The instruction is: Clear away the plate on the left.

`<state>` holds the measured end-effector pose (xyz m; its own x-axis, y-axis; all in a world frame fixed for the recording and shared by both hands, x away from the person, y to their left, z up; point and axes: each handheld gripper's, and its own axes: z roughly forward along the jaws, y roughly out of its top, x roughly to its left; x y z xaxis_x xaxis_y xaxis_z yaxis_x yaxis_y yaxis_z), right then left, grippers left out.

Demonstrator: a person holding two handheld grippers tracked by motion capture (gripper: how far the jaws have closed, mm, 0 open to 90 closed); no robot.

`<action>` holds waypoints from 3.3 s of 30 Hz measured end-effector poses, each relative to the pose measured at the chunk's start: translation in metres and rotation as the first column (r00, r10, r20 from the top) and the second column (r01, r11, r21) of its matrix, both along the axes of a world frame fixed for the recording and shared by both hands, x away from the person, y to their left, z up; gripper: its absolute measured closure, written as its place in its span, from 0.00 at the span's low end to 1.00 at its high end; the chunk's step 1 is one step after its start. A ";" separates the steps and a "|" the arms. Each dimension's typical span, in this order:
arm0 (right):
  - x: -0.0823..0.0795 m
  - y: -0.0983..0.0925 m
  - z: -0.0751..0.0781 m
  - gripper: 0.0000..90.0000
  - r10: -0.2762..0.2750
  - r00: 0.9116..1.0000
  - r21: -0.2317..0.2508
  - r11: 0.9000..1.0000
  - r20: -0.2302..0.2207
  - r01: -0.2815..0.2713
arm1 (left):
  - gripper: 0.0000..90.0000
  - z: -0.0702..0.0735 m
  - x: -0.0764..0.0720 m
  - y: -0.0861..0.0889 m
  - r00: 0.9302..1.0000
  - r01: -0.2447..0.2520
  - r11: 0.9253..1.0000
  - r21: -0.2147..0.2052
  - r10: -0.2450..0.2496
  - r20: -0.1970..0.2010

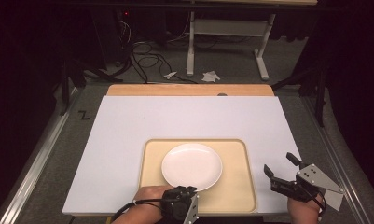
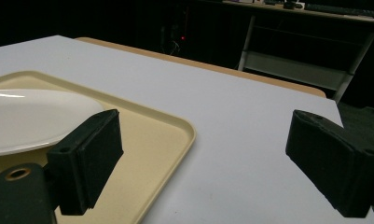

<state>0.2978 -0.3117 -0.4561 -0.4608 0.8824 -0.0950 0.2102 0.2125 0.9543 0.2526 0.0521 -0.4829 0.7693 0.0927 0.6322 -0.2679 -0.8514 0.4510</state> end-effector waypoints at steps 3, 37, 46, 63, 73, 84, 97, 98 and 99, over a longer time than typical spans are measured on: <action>0.000 0.000 0.000 0.13 -0.001 1.000 0.002 1.000 0.003 0.001 | 0.93 -0.001 0.000 -0.001 1.000 0.007 1.000 -0.003 -0.007 -0.029; -0.001 0.000 0.000 0.13 -0.010 1.000 0.002 1.000 -0.002 0.010 | 0.80 -0.013 0.001 -0.005 0.984 0.057 0.998 0.011 -0.054 -0.171; -0.001 0.000 0.000 0.13 -0.007 1.000 0.004 1.000 0.002 0.007 | 0.72 -0.001 -0.001 0.002 0.986 0.056 0.997 -0.054 -0.063 -0.156; -0.001 -0.001 0.001 0.13 -0.011 1.000 0.005 1.000 -0.001 0.011 | 0.57 0.016 0.034 0.058 0.973 -0.136 0.957 -0.254 0.081 -0.216; -0.001 0.001 0.000 0.13 -0.009 1.000 -0.001 1.000 0.000 0.009 | 0.50 0.026 0.059 0.109 0.926 -0.301 0.857 -0.419 0.158 -0.343; -0.001 0.001 0.000 0.13 -0.006 1.000 0.000 1.000 -0.003 0.006 | 0.41 0.032 0.072 0.168 0.889 -0.439 0.705 -0.556 0.254 -0.380; 0.001 0.002 -0.002 0.13 -0.013 1.000 -0.001 1.000 -0.013 0.013 | 0.00 0.029 0.068 0.235 0.773 -0.628 0.499 -0.597 0.491 -0.403; 0.002 0.003 -0.002 0.13 -0.015 1.000 -0.002 1.000 -0.016 0.015 | 0.00 0.030 0.067 0.236 0.771 -0.629 0.493 -0.601 0.497 -0.399; 0.003 0.004 -0.002 0.13 -0.008 1.000 -0.008 1.000 -0.016 0.008 | 0.00 0.030 0.067 0.237 0.770 -0.629 0.486 -0.607 0.498 -0.400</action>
